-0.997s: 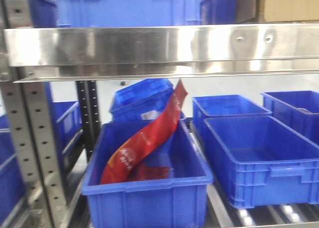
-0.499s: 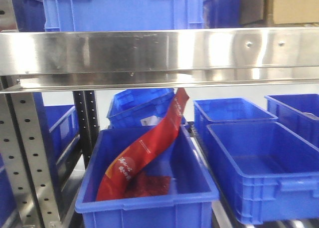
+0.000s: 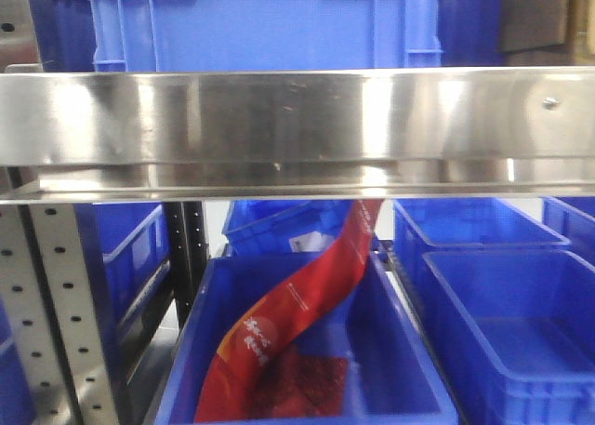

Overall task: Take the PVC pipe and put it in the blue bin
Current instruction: 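Drive up to the steel shelf of blue bins holding the pipe, then lower the white curved pipe with both grippers into the blue bin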

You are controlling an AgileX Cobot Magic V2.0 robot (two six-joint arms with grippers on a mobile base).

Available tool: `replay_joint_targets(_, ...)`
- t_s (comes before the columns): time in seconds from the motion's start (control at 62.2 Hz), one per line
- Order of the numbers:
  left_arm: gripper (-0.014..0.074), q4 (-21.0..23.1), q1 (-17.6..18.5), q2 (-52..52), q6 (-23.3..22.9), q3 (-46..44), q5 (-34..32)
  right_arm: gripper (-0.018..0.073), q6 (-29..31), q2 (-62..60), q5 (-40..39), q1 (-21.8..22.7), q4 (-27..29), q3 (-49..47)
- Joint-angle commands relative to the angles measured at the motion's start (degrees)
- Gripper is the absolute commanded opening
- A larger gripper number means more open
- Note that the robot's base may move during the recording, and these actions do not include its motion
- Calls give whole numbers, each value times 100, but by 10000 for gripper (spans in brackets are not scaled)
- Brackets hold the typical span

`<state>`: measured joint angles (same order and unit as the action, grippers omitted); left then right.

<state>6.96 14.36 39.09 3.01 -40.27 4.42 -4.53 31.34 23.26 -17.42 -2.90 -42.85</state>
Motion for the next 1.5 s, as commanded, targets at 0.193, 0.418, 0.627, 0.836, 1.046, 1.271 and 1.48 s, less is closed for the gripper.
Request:
replay_joint_targets(0.193, -111, 44, 29, -20, -7, -10, -123, -162, 7, -9, -146, 21, -17, -4)
replay_joint_targets(0.418, -111, 44, 29, -20, -7, -10, -123, -162, 7, -9, -146, 21, -17, -4)
replay_joint_targets(0.627, -111, 44, 29, -20, -7, -10, -123, -162, 7, -9, -146, 21, -17, -4)
replay_joint_targets(0.836, -111, 44, 29, -20, -7, -10, -123, -162, 7, -9, -146, 21, -17, -4)
replay_joint_targets(1.046, -111, 44, 29, -20, -7, -10, -123, -162, 7, -9, -146, 21, -17, -4)
replay_joint_targets(1.271, -111, 44, 29, -20, -7, -10, -123, -162, 7, -9, -146, 21, -17, -4)
replay_joint_targets(1.48, -111, 44, 29, -20, -7, -10, -123, -162, 7, -9, -300, 21, -17, -4)
